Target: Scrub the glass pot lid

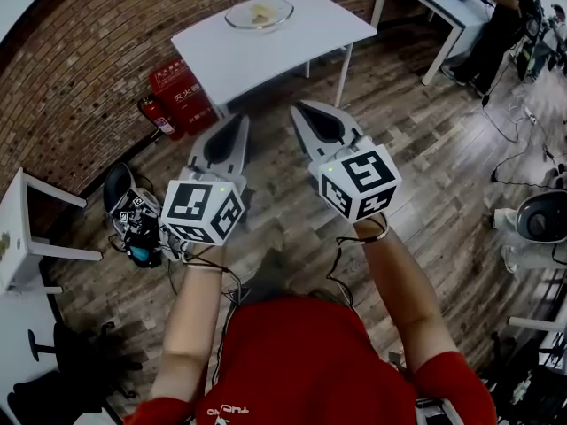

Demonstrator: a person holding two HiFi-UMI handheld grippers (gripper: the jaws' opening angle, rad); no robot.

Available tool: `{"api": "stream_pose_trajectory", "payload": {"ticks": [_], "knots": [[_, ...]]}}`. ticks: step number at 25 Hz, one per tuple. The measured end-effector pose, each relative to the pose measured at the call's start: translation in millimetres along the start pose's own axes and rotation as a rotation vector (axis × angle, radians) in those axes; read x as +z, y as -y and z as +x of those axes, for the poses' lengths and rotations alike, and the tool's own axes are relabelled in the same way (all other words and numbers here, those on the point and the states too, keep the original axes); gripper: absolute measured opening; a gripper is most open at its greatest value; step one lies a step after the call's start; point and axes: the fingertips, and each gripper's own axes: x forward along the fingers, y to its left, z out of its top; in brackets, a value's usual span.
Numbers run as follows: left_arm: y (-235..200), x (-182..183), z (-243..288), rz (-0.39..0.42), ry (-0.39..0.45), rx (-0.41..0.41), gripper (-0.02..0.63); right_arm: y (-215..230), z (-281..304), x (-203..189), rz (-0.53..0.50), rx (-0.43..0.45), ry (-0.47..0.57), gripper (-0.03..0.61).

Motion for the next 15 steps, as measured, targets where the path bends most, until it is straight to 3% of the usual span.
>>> {"api": "stream_pose_trajectory", "payload": {"ticks": [7,15], "knots": [[-33,-8,43,0.008,0.009,-0.007,0.018,29,41,-9,-0.018,-0.011,-0.007,0.031],[-104,-7,116,0.036,0.019,-0.013,0.018,73,127,-6,-0.041,-0.02,-0.008,0.031]]}}
